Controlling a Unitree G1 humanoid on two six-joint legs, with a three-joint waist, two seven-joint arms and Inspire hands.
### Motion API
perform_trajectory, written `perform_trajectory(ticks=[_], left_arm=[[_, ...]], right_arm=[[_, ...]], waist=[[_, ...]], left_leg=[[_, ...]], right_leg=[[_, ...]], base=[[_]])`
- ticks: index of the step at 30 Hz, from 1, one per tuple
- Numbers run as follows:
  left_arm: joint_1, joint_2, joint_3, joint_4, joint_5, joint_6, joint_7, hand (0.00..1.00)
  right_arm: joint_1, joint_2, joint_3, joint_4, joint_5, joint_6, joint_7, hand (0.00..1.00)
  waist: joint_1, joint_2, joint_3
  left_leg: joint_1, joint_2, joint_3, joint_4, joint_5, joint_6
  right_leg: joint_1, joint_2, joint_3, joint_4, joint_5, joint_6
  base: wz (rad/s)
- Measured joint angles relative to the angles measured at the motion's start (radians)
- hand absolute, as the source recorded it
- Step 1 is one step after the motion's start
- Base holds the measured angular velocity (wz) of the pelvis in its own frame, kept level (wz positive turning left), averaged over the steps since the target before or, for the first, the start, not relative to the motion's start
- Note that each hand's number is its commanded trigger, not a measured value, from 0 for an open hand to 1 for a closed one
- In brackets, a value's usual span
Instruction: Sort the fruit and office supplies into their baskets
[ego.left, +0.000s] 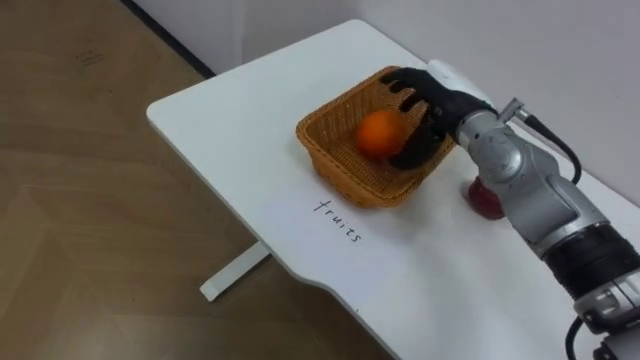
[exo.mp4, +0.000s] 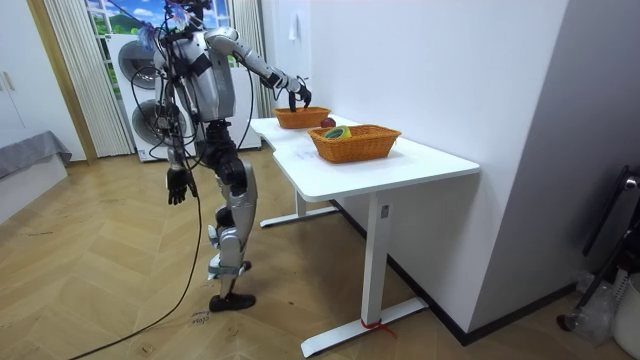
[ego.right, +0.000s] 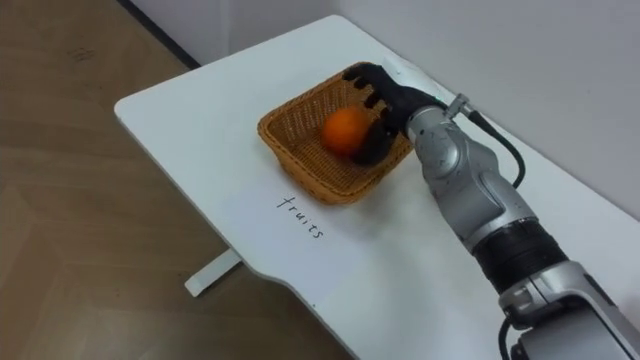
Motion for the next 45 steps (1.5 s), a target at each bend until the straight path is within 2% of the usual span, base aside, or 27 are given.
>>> perform_trajectory(ticks=[11, 16, 21, 25, 27, 31, 35, 37, 39, 40, 45], left_arm=[[-0.001, 0.001, 0.001, 0.0, 0.0, 0.004, -0.007, 0.0], [-0.002, 0.004, 0.009, -0.002, -0.001, 0.003, -0.008, 0.0], [-0.016, 0.002, 0.008, -0.002, 0.0, 0.0, -0.006, 0.0], [-0.014, -0.002, 0.006, -0.009, -0.001, -0.01, -0.005, 0.0], [-0.016, -0.006, 0.005, -0.015, -0.001, -0.007, -0.004, 0.0], [-0.017, -0.008, 0.002, -0.028, -0.001, -0.008, -0.003, 0.0], [-0.036, -0.014, 0.002, -0.028, -0.001, -0.002, 0.002, 0.0], [-0.042, -0.021, 0.006, -0.028, -0.001, -0.002, 0.005, 0.0], [-0.041, -0.027, 0.006, -0.03, 0.0, -0.002, 0.007, 0.0], [-0.039, -0.032, 0.006, -0.033, 0.0, -0.001, 0.016, 0.0], [-0.024, -0.032, 0.007, -0.039, 0.0, 0.005, 0.028, 0.0]], right_arm=[[-0.008, 0.0, -0.002, -0.001, 0.0, -0.001, -0.001, 0.0], [-0.019, 0.0, -0.009, -0.023, 0.001, -0.002, -0.002, 0.0], [-0.019, 0.0, -0.026, -0.08, 0.0, -0.016, -0.002, 0.0], [-0.019, -0.001, -0.067, -0.114, 0.004, -0.021, -0.016, 0.0], [-0.019, -0.001, -0.081, -0.126, 0.006, -0.022, -0.023, 0.0], [-0.019, -0.001, -0.108, -0.131, 0.013, -0.022, -0.041, 0.0], [-0.018, -0.01, -0.167, -0.112, 0.042, -0.02, -0.064, 0.0], [-0.014, -0.013, -0.192, -0.111, 0.044, -0.02, -0.064, 0.0], [-0.013, -0.013, -0.212, -0.112, 0.043, -0.02, -0.067, 0.0], [-0.013, -0.013, -0.225, -0.112, 0.044, -0.02, -0.073, 0.0], [-0.012, -0.025, -0.244, -0.112, 0.046, -0.012, -0.084, 0.0]], waist=[[-0.007, -0.002, -0.0022], [-0.023, -0.003, -0.0095], [-0.042, 0.001, -0.0097], [-0.08, 0.009, -0.0136], [-0.089, 0.015, -0.0167], [-0.122, 0.024, -0.017], [-0.163, 0.029, -0.0166], [-0.171, 0.039, -0.0168], [-0.188, 0.049, -0.0208], [-0.193, 0.052, -0.0273], [-0.218, 0.052, -0.0326]], left_leg=[[-0.001, -0.001, 0.004, 0.003, 0.0, 0.001], [0.003, -0.001, 0.004, 0.002, 0.001, 0.002], [0.002, -0.002, 0.009, 0.003, 0.002, 0.003], [0.003, -0.003, 0.02, 0.003, 0.005, 0.007], [0.006, -0.003, 0.036, 0.002, 0.005, 0.009], [0.018, -0.001, 0.059, -0.001, 0.005, 0.012], [0.018, -0.001, 0.068, 0.012, 0.004, 0.013], [0.017, 0.0, 0.075, 0.014, 0.004, 0.014], [0.014, 0.0, 0.079, 0.015, 0.005, 0.014], [0.013, 0.002, 0.083, 0.015, 0.005, 0.015], [0.021, 0.012, 0.113, 0.0, 0.009, 0.017]], right_leg=[[0.0, -0.002, -0.004, 0.001, 0.0, 0.001], [-0.001, -0.003, 0.003, 0.001, 0.0, 0.001], [-0.003, -0.005, 0.009, 0.001, 0.0, 0.001], [-0.003, -0.009, 0.012, 0.003, 0.0, 0.001], [-0.006, -0.011, 0.03, 0.003, 0.0, 0.001], [-0.003, -0.014, 0.061, 0.004, 0.0, 0.001], [-0.004, -0.014, 0.066, 0.004, 0.001, 0.002], [-0.004, -0.015, 0.069, 0.005, 0.001, 0.003], [-0.01, -0.016, 0.074, 0.01, 0.001, 0.003], [-0.019, -0.017, 0.079, 0.022, 0.001, 0.003], [-0.023, -0.016, 0.093, 0.023, 0.003, 0.001]], base=[[0.0], [0.0], [-0.02], [-0.04], [-0.18], [-0.2], [-0.07], [-0.08], [-0.11], [-0.13], [-0.13]])
